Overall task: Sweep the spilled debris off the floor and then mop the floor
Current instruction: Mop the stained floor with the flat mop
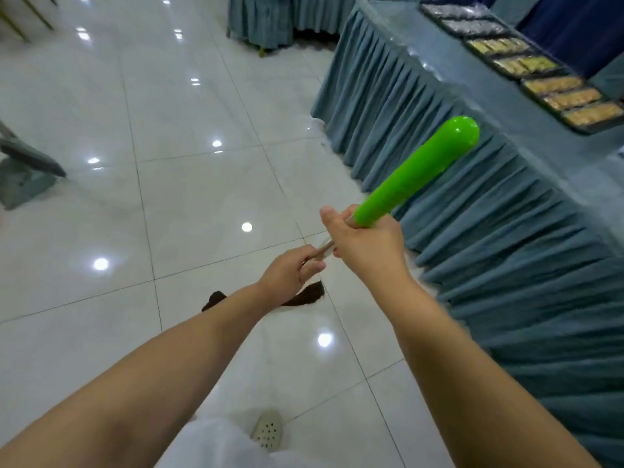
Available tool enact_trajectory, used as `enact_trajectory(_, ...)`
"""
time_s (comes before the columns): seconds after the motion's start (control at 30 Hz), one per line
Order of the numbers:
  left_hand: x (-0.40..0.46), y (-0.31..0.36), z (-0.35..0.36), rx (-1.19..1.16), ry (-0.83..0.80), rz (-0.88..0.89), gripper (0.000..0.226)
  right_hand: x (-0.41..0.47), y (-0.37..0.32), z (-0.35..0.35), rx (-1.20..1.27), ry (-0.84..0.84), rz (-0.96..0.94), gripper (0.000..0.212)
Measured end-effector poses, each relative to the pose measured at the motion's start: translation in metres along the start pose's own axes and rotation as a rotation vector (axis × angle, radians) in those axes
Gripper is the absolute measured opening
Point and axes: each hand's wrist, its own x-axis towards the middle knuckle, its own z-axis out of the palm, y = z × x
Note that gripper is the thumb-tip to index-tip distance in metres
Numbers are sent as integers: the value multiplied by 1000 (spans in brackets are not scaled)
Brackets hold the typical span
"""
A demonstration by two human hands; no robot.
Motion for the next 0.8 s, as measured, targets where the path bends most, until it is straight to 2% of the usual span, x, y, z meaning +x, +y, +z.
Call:
enact_trajectory(0.17,-30,-18,-34,-36,49,-60,30,-6,-26,26,108,-161,0,37)
enact_trajectory(0.37,-70,-41,-87,46,85,-193,31,-19,-66,74,127,-318,5,45)
enact_trajectory(0.47,-90,-57,-111,64,134,-250,19,-27,-86,100,123,-371,29,45)
enact_trajectory(0.6,-123,-75,-145,206,167,-283,6,-45,-121,139,32,-495,27,47)
enact_trajectory(0.8,-180,-99,-215,224,281,-311,3,-86,-199,212,-59,-631,-97,28)
